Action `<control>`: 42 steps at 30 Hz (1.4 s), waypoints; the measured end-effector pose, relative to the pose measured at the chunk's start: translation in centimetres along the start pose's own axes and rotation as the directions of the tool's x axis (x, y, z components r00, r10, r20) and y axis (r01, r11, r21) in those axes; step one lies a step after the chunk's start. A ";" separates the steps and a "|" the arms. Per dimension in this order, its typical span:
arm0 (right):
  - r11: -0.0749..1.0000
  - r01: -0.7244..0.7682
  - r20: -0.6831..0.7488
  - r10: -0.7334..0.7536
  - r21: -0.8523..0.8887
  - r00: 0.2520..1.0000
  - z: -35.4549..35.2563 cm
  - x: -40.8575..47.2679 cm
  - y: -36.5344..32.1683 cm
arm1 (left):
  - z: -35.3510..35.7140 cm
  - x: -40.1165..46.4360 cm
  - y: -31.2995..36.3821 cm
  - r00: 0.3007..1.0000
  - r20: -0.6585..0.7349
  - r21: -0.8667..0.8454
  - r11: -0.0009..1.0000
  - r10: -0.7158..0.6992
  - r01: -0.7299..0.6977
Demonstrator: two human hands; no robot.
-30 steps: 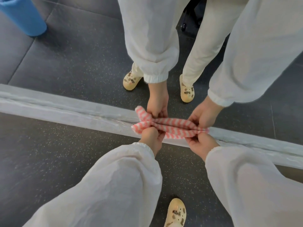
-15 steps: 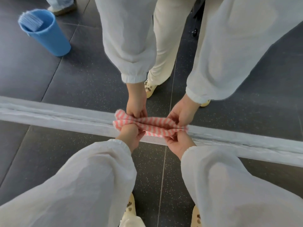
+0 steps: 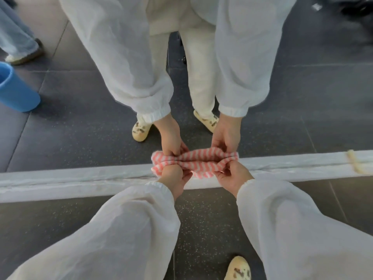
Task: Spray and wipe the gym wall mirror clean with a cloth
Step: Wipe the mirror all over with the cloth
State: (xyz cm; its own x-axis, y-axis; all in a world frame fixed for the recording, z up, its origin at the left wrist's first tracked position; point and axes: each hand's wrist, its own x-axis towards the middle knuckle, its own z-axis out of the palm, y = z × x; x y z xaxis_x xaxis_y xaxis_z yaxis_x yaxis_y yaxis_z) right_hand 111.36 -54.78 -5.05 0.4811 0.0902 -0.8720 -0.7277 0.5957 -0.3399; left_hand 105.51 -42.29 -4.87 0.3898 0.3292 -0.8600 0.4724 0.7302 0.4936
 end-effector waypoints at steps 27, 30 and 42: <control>0.885 0.450 0.327 -0.393 -0.119 0.859 5.0 -31.9 -24.5 | 14.0 -38.7 14.3 0.836 0.451 0.161 0.892 0.314 -0.422; 0.899 0.437 0.362 -0.404 -0.012 0.840 5.9 -36.8 -26.2 | 14.9 -42.1 16.9 0.791 0.506 0.238 0.826 0.344 -0.511; 0.462 0.845 0.551 -0.793 0.270 0.258 9.4 -50.4 -35.0 | 21.2 -54.9 22.2 0.271 0.387 0.009 0.290 0.881 -0.957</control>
State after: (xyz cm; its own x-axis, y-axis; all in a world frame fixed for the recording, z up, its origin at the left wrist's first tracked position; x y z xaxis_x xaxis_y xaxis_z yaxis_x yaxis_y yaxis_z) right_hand 117.18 -72.63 54.13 0.9709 -0.0094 0.2393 0.2023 0.5669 -0.7986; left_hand 111.33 -56.81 56.05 0.8280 0.5007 0.2523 -0.2291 -0.1085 0.9673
